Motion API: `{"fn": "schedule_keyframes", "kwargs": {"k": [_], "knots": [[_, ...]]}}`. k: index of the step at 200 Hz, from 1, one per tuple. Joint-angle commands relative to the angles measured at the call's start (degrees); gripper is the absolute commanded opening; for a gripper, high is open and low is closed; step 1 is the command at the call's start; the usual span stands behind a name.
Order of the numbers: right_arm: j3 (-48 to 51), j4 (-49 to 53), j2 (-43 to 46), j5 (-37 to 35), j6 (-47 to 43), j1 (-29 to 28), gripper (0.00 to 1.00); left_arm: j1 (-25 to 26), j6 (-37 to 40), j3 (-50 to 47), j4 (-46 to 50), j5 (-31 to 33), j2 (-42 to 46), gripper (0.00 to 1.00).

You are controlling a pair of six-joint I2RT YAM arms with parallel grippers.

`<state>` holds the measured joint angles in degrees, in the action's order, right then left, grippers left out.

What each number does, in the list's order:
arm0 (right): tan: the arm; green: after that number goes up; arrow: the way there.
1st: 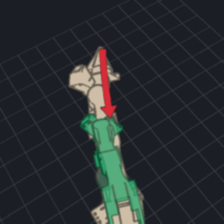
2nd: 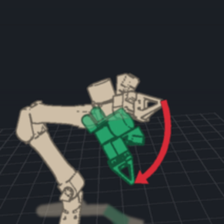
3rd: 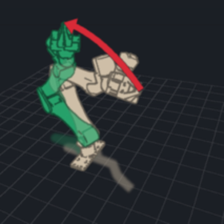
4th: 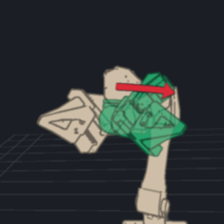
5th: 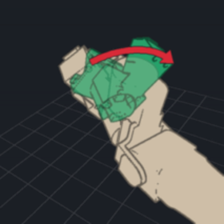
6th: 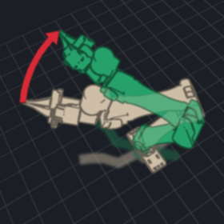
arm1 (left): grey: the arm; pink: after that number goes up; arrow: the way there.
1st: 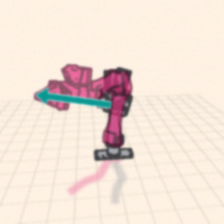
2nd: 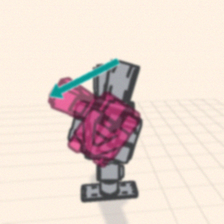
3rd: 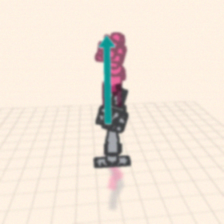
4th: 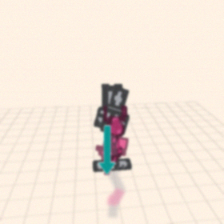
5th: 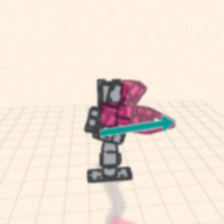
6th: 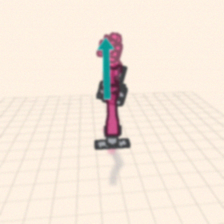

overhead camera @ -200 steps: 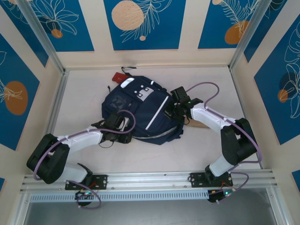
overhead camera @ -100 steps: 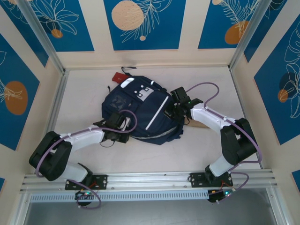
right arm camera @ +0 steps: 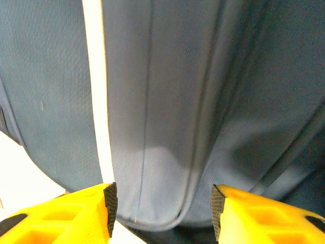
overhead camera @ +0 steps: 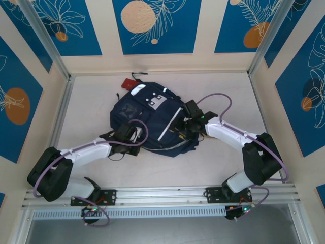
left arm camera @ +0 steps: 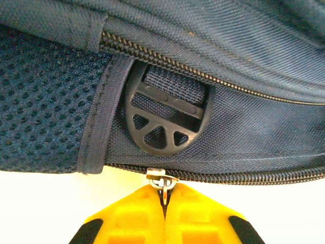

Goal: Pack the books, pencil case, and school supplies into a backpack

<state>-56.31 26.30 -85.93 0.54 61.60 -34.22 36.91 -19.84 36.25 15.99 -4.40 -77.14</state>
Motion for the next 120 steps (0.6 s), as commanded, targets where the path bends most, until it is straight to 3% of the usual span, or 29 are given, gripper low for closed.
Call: {"fn": "schedule_keyframes", "kwargs": {"k": [1,43,120], "knots": [[1.39,0.49,0.45,2.02,4.41,-4.24,0.54,1.15,-1.72,-0.06,2.32,-0.32,1.79,0.00],[4.89,-7.24,-2.52,1.63,10.05,-7.23,0.48,1.91,-3.32,-0.41,2.11,-0.08,2.36,0.00],[4.46,-23.70,-7.66,1.23,13.71,-9.91,0.29,6.65,-8.07,-2.97,-0.96,-1.41,5.39,0.00]]}}
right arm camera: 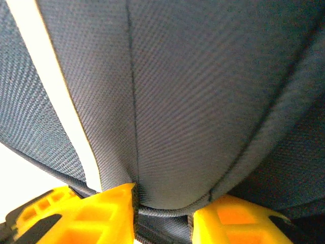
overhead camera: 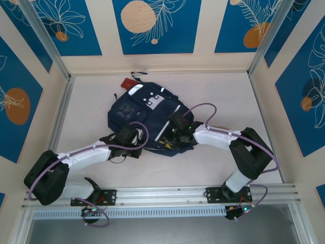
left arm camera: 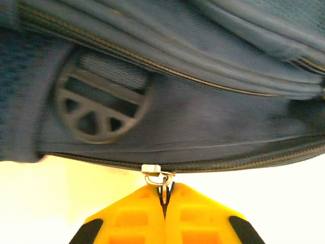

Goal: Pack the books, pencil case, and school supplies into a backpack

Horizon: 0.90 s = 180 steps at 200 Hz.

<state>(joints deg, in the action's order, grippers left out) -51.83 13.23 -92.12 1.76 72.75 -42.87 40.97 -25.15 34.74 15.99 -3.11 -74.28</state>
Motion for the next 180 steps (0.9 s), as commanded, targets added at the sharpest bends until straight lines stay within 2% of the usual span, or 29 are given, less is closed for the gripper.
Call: {"fn": "schedule_keyframes", "kwargs": {"k": [1,49,78,90,97,107,134,150,180], "knots": [[-0.02,-10.79,-1.57,-0.04,2.61,-1.29,0.29,2.69,-2.78,-1.58,-1.14,-2.74,2.59,0.00],[0.31,-13.92,-2.77,-0.83,4.59,-2.96,0.26,5.83,-7.49,-2.74,-10.38,-7.09,2.56,0.00],[1.53,-11.58,0.27,-2.18,4.17,-2.67,0.27,6.12,-11.39,-3.44,-20.15,-13.99,1.03,0.00],[2.09,-8.68,2.95,-3.06,3.61,-1.98,0.28,5.90,-11.98,-3.79,-20.62,-14.09,1.36,0.00],[2.71,-6.53,5.05,-3.98,3.16,-1.67,0.30,5.49,-12.13,-3.77,-19.60,-13.77,1.75,0.06],[3.28,-3.04,8.10,-5.87,2.06,-1.36,0.33,4.28,-12.60,-3.68,-17.28,-13.48,2.46,0.21],[1.61,9.58,14.73,-10.87,-3.36,-1.26,0.43,-0.45,-14.18,-4.80,-13.21,-15.50,6.42,0.55],[-1.05,17.44,16.17,-15.83,-7.40,-2.84,0.45,-3.49,-14.37,-5.03,-10.34,-16.40,9.59,0.63],[-6.87,27.48,12.98,-26.83,-12.72,-10.28,0.45,-9.74,-14.05,-3.10,-1.35,-14.50,13.23,0.73]]}}
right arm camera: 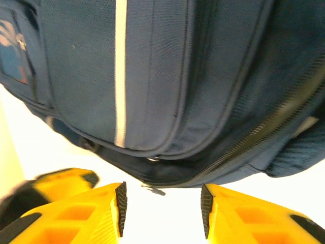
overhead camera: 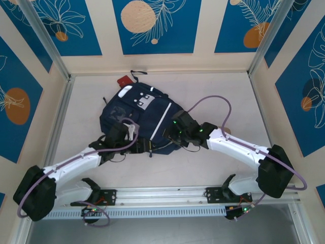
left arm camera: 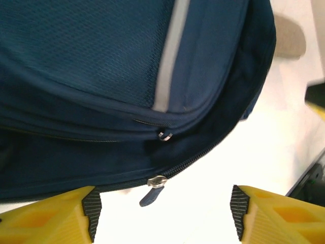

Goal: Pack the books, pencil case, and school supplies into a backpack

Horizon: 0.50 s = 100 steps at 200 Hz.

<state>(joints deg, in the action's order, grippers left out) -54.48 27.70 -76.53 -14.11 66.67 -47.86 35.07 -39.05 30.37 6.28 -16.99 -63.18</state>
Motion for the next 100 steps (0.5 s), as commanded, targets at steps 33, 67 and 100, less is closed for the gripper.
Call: {"fn": "schedule_keyframes", "kwargs": {"k": [33,67,100], "knots": [[-12.57,16.55,-12.52,-18.18,-8.95,-15.21,0.44,-9.61,-2.45,2.80,12.67,-0.43,2.16,0.78],[-18.68,13.86,-23.02,-16.39,-5.95,-20.25,0.41,-13.82,-5.48,3.06,13.27,-1.15,1.34,0.80],[-16.87,6.18,-27.02,-12.80,-2.71,-20.46,0.39,-15.29,-6.48,3.05,13.69,-1.64,1.27,0.80]]}}
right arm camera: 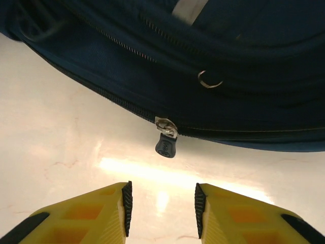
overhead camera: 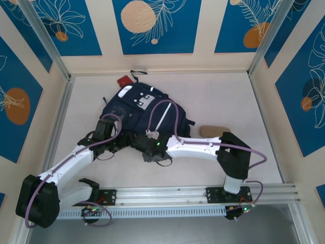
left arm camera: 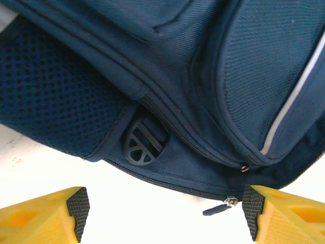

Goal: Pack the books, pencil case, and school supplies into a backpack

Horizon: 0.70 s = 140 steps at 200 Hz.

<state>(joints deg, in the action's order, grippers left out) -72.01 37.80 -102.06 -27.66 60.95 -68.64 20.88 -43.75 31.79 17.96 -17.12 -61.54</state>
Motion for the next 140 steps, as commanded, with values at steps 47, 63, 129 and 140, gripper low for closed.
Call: {"fn": "schedule_keyframes", "kwargs": {"k": [47,63,129,140], "knots": [[1.46,-6.62,-4.29,0.04,3.57,1.38,0.37,-1.20,-2.81,0.35,1.93,-1.78,-0.10,0.80],[1.00,-6.59,-5.40,-0.27,3.39,1.69,0.35,-1.20,-3.90,-0.35,1.37,-2.04,0.23,0.80],[-0.59,-4.83,-8.31,-2.80,2.16,1.78,0.32,-1.11,-11.39,-6.48,-6.08,-6.22,1.04,0.79],[-0.95,-5.10,-8.59,-3.22,1.28,1.71,0.30,-0.98,-12.28,-7.23,-7.49,-6.81,0.96,0.79]]}}
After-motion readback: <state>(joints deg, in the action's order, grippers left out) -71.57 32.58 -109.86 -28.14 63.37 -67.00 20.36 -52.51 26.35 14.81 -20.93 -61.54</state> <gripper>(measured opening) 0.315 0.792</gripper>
